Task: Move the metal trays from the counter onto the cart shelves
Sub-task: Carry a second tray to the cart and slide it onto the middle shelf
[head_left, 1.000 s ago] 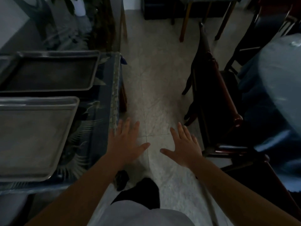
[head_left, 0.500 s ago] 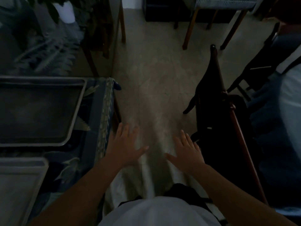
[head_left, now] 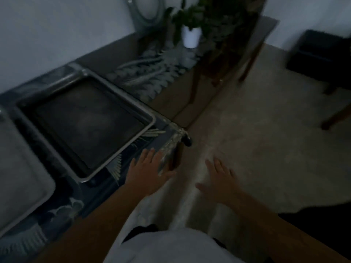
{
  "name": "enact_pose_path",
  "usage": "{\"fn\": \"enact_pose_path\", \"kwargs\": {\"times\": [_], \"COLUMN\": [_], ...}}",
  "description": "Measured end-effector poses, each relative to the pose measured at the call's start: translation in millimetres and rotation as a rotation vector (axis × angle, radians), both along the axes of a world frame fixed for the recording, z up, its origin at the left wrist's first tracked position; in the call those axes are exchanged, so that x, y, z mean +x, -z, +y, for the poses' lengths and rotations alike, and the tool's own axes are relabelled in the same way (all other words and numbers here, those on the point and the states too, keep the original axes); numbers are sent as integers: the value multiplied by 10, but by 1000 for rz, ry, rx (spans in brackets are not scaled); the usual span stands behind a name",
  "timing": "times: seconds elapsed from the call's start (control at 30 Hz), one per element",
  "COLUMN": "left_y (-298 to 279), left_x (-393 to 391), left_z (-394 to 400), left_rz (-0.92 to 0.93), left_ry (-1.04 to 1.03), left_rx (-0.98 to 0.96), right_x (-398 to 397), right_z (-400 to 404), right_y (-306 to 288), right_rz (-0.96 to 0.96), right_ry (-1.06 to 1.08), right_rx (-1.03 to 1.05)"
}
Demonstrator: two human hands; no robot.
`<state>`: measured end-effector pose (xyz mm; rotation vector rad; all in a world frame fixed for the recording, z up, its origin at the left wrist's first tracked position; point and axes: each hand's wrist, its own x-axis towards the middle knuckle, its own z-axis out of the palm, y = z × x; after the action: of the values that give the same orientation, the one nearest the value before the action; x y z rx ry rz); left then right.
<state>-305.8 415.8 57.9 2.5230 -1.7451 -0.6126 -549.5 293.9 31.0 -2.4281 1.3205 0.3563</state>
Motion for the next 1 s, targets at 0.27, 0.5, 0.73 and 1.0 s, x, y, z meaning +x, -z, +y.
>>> {"fn": "enact_pose_path", "kwargs": {"times": [0.27, 0.5, 0.73, 1.0], "left_y": [210, 400, 483, 657], "left_x": [740, 1203, 1311, 988], "left_z": [499, 564, 334, 260], "left_rz": [-53, 35, 82, 167], "left_ry": [-496, -634, -774, -985], "left_rx": [44, 56, -53, -51], "right_x": [1717, 2783, 3114, 3007], "right_z": [-667, -682, -918, -1141], "right_y": [-85, 2, 211, 341], "right_rz": [-85, -9, -63, -13], "right_ry": [-610, -812, -970, -1063], "right_rx": [-33, -28, -87, 60]}}
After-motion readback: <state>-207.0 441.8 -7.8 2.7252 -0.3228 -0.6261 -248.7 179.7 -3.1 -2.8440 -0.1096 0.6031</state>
